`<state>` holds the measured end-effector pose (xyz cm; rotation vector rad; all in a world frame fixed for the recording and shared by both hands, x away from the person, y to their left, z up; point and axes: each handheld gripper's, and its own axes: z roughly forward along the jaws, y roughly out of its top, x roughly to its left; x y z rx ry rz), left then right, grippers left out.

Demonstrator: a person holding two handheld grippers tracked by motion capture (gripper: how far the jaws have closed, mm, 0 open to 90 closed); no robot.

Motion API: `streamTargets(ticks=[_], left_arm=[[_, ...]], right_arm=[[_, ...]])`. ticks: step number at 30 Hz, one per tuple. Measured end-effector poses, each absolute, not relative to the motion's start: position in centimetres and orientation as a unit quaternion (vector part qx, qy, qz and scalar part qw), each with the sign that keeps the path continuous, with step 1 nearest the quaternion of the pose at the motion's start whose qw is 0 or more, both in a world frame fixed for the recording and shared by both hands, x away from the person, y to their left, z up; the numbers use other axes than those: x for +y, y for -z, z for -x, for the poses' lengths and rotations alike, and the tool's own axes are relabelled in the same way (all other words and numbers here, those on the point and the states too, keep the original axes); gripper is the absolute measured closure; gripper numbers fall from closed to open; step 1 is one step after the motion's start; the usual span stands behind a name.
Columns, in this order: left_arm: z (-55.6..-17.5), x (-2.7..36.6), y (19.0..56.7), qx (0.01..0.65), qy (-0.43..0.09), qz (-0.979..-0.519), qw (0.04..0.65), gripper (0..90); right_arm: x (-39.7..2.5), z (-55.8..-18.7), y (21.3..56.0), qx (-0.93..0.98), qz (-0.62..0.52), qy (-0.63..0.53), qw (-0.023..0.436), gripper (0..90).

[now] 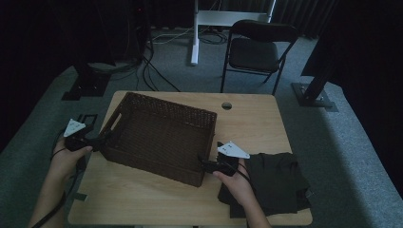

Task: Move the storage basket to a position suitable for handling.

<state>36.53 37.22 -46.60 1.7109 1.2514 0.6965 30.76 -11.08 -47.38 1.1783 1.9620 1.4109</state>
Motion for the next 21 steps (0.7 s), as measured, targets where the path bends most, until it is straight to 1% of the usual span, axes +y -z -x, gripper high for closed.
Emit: streamTargets(ticks=[2,3,4,6,7,8,9,10,13,17,18,20,21], left_arm=[[-36.6,37.1,46.9,0.507,-0.275,-0.691,0.435,22.9],[-36.6,37.1,46.9,0.507,-0.275,-0.691,0.435,28.0],[-36.7,37.0,47.2,0.509,-0.280,-0.691,0.430,30.1],[-36.6,37.0,47.4,0.520,-0.265,-0.683,0.439,35.8],[-36.6,37.0,47.4,0.522,-0.259,-0.681,0.443,38.8],[-36.6,37.0,47.5,0.521,-0.248,-0.681,0.450,45.5],[-36.6,36.9,47.5,0.523,-0.247,-0.683,0.447,48.4],[-36.5,36.9,47.6,0.522,-0.250,-0.686,0.440,48.5],[-36.5,36.7,47.4,0.519,-0.252,-0.694,0.431,53.0],[-36.5,36.2,47.3,0.523,-0.264,-0.691,0.422,67.1],[-36.4,35.9,47.3,0.540,-0.273,-0.678,0.416,69.0],[-36.4,35.6,47.4,0.557,-0.281,-0.661,0.416,71.0],[-36.4,35.5,47.4,0.561,-0.287,-0.654,0.418,71.8]], right_arm=[[-10.9,-30.7,47.6,0.708,-0.431,-0.510,0.229,13.1],[-10.7,-30.7,47.7,0.707,-0.432,-0.510,0.230,13.2],[-10.6,-30.7,47.8,0.708,-0.432,-0.508,0.233,13.5],[-10.5,-30.6,47.9,0.710,-0.430,-0.504,0.237,14.3],[-10.4,-30.7,48.0,0.715,-0.427,-0.502,0.235,16.7],[-10.4,-30.6,48.1,0.717,-0.425,-0.501,0.235,18.8],[-10.3,-30.6,48.1,0.717,-0.425,-0.500,0.236,20.4],[-10.3,-30.5,48.1,0.716,-0.426,-0.501,0.234,21.9],[-10.1,-30.4,48.1,0.715,-0.429,-0.499,0.238,22.7],[-10.0,-30.4,48.0,0.717,-0.424,-0.496,0.244,23.7],[-9.8,-30.3,48.0,0.719,-0.424,-0.495,0.242,26.8],[-9.6,-30.3,48.0,0.717,-0.429,-0.494,0.243,28.9],[-9.5,-30.3,48.0,0.714,-0.434,-0.493,0.241,32.0]])
